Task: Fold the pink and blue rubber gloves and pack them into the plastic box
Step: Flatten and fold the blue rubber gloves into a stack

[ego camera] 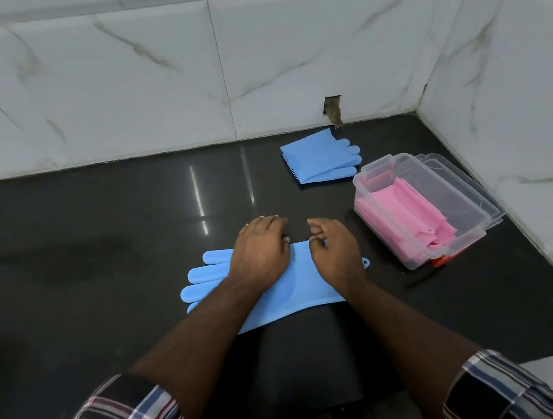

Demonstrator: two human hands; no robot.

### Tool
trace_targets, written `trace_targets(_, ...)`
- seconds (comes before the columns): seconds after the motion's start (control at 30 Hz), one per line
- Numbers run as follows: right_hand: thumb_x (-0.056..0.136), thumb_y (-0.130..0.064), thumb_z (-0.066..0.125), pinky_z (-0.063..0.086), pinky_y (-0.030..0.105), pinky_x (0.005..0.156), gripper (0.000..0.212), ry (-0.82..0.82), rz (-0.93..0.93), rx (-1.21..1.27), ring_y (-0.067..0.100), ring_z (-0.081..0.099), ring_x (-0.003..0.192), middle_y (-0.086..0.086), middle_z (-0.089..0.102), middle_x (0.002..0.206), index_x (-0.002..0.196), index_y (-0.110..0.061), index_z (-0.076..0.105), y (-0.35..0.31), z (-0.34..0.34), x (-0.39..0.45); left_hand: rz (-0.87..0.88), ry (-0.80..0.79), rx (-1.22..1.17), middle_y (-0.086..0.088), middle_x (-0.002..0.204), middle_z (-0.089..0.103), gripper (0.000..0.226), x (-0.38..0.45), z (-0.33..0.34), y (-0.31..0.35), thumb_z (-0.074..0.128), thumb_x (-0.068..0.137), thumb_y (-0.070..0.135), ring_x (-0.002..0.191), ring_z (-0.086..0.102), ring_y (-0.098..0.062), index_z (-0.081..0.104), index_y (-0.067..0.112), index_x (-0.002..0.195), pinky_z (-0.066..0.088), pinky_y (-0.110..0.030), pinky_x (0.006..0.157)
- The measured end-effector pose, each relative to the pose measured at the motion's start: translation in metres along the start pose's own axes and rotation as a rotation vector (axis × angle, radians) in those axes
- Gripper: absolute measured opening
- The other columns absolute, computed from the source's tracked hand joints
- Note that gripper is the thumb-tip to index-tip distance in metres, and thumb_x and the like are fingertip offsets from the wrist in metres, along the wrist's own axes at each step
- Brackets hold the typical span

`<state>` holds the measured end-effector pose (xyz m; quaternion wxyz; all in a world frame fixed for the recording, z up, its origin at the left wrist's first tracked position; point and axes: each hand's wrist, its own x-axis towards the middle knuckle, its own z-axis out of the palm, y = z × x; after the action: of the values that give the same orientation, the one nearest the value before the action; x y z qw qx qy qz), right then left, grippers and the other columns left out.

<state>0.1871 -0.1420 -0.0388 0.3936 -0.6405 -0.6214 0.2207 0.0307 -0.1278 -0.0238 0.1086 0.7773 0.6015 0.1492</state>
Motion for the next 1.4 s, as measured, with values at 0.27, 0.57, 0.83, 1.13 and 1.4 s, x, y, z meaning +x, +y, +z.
trace_targets(0.27, 0.085, 0.000, 0.057, 0.031, 0.005, 0.084, 0.025, 0.003, 0.004, -0.026, 0.014, 0.059, 0.097, 0.003, 0.065, 0.103, 0.105, -0.009, 0.070, 0.006, 0.003, -0.003, 0.061, 0.023, -0.023, -0.007, 0.126, 0.066, 0.038, 0.080, 0.008, 0.021, 0.052, 0.094, 0.020, 0.116, 0.060, -0.032, 0.063, 0.012, 0.130, 0.052, -0.046, 0.093)
trace_targets(0.57, 0.085, -0.009, 0.056, 0.040, 0.014, 0.088, 0.027, 0.025, -0.040, -0.006, 0.010, 0.060, 0.098, -0.001, 0.065, 0.105, 0.108, -0.013, 0.071, 0.016, 0.006, -0.002, -0.009, -0.006, 0.051, -0.012, 0.114, 0.065, 0.026, 0.163, 0.025, 0.038, 0.051, 0.099, 0.021, 0.106, 0.057, -0.033, 0.062, 0.008, 0.119, 0.052, -0.047, 0.085)
trace_targets(0.83, 0.085, -0.015, 0.054, 0.049, 0.025, 0.084, 0.024, 0.027, -0.030, 0.006, 0.010, 0.060, 0.094, -0.004, 0.063, 0.100, 0.103, -0.014, 0.070, 0.014, 0.007, -0.003, -0.336, 0.032, -0.286, -0.010, 0.106, 0.067, 0.022, 0.179, 0.019, 0.025, 0.051, 0.090, 0.013, 0.097, 0.063, -0.030, 0.066, 0.007, 0.104, 0.051, -0.034, 0.084)
trace_targets(1.13, 0.084, -0.007, 0.059, 0.048, 0.025, 0.085, 0.021, 0.030, -0.030, -0.016, 0.014, 0.060, 0.095, -0.001, 0.063, 0.103, 0.102, -0.012, 0.069, 0.010, 0.006, -0.004, -1.044, -0.410, -1.393, -0.024, 0.095, 0.071, 0.044, 0.094, -0.023, 0.003, 0.047, 0.104, 0.035, 0.052, 0.071, -0.022, 0.060, -0.007, 0.108, 0.051, -0.020, 0.036)
trace_targets(1.4, 0.085, -0.006, 0.060, 0.048, 0.021, 0.083, 0.022, 0.028, -0.029, -0.021, 0.009, 0.060, 0.093, -0.004, 0.062, 0.102, 0.105, -0.013, 0.069, 0.010, 0.006, -0.004, -0.230, -0.082, -0.274, -0.001, 0.107, 0.071, 0.021, 0.101, -0.028, 0.004, 0.064, 0.094, 0.027, 0.099, 0.064, -0.018, 0.069, 0.015, 0.111, 0.048, -0.029, 0.084)
